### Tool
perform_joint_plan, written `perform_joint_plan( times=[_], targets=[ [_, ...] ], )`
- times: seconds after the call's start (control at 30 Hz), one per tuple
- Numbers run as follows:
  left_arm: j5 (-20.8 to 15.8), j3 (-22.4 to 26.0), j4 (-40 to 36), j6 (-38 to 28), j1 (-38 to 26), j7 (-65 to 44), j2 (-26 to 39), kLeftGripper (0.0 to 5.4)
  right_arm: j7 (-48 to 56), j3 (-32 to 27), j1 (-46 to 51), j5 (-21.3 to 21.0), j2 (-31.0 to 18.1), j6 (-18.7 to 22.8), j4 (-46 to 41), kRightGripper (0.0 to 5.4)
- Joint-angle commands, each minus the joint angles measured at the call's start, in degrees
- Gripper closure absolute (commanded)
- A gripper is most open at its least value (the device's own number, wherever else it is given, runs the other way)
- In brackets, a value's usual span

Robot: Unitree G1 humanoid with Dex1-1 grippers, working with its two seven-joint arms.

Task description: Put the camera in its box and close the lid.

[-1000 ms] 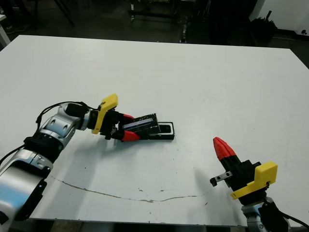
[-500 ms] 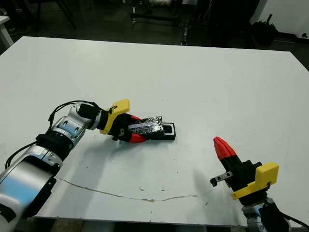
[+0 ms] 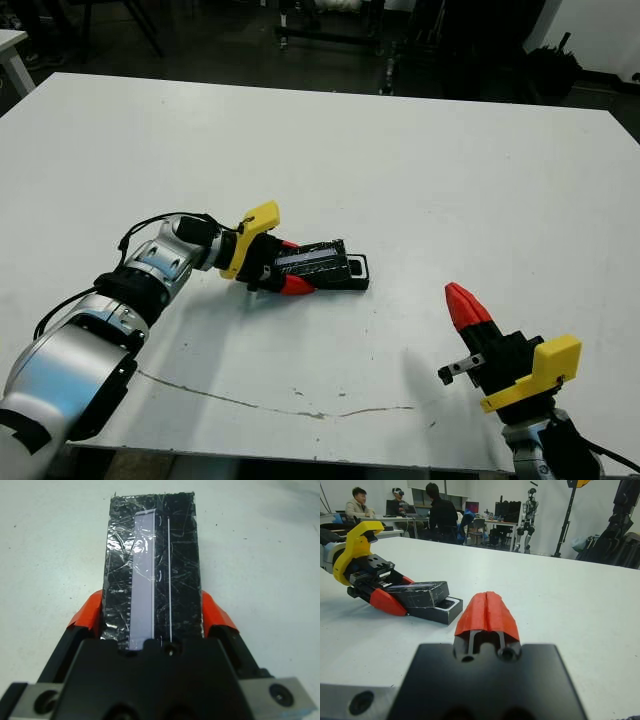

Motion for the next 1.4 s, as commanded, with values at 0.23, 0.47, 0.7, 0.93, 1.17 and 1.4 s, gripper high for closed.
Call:
perform_joint_plan(
  times=[0.23, 0.47, 0.7, 0.93, 1.17, 1.4],
  targets=[
    [2.9, -3.2, 4.9, 2.2, -0.7, 0.8, -13.4, 2.24, 1.4, -1.3, 0.0, 1.4, -1.0, -0.1, 0.6, 5.4],
    [5.5, -4.2, 6.4, 2.0, -1.8, 1.3, -15.9, 2.24, 2.4, -2.2, 0.3, 1.9, -1.4, -0.7, 0.8, 5.4],
    [7.7, -5.2, 8.6, -1.3, -2.6, 0.0, -17.9, 2.24, 3.2, -3.5, 0.8, 2.4, -1.3, -0.8, 0.4, 5.4],
    [9.2, -5.9, 10.7, -0.8, -3.0, 0.2, -19.6, 2.25, 3.8, -5.3, 2.7, 3.4, -1.3, -1.8, -1.3, 5.4],
    [10.7, -6.8, 11.5, 0.8, -1.4, 4.8, -20.0, 2.07, 3.7, -6.0, 4.1, 2.9, -1.3, -2.4, -2.8, 5.4],
    [11.4, -8.4, 10.1, -3.5, 1.3, 8.7, -17.8, 1.25, 4.1, -5.8, 4.8, 3.5, -1.2, -2.1, -3.5, 5.4]
  ],
)
